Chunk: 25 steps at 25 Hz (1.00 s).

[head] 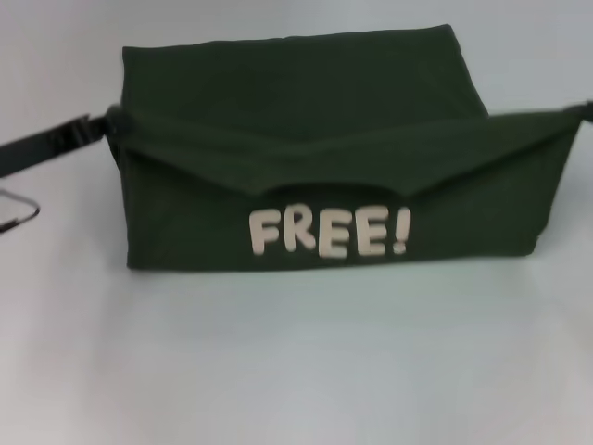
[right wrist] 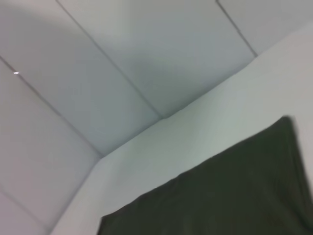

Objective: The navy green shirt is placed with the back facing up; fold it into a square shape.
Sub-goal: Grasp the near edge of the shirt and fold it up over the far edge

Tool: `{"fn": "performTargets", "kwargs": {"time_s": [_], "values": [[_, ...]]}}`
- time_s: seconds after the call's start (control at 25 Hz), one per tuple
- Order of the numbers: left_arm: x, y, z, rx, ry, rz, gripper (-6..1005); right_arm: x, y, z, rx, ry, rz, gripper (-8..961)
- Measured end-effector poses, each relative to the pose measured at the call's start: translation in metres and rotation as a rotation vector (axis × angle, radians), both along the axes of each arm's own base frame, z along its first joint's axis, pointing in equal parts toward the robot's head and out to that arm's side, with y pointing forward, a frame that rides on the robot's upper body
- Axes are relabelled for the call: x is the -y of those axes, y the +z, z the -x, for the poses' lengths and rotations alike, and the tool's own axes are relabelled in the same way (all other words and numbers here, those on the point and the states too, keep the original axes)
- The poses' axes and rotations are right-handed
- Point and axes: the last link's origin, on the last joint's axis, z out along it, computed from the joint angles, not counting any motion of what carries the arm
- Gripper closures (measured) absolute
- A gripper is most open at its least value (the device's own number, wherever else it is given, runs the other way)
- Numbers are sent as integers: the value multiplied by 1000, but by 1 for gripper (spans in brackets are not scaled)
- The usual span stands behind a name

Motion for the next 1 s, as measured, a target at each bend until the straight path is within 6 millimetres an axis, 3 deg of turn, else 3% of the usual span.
{"fn": "performTargets", "kwargs": {"time_s": [0.24,0.44,0.72,1.0], "values": [[-35,-12,-14,-86,36,-145,950,-51,-17,22,145,-42,-75,928],[-44,-22,-18,-140,39,-210,950,-67,-37,29,211,-79,-90,928],[-42,-57,-19,-277,41,-306,951,-69,-71,30,270,-121,-131,928],[-36,-75,-19,-333,31,-329,951,-62,-90,24,305,-155,-144,928]]}}
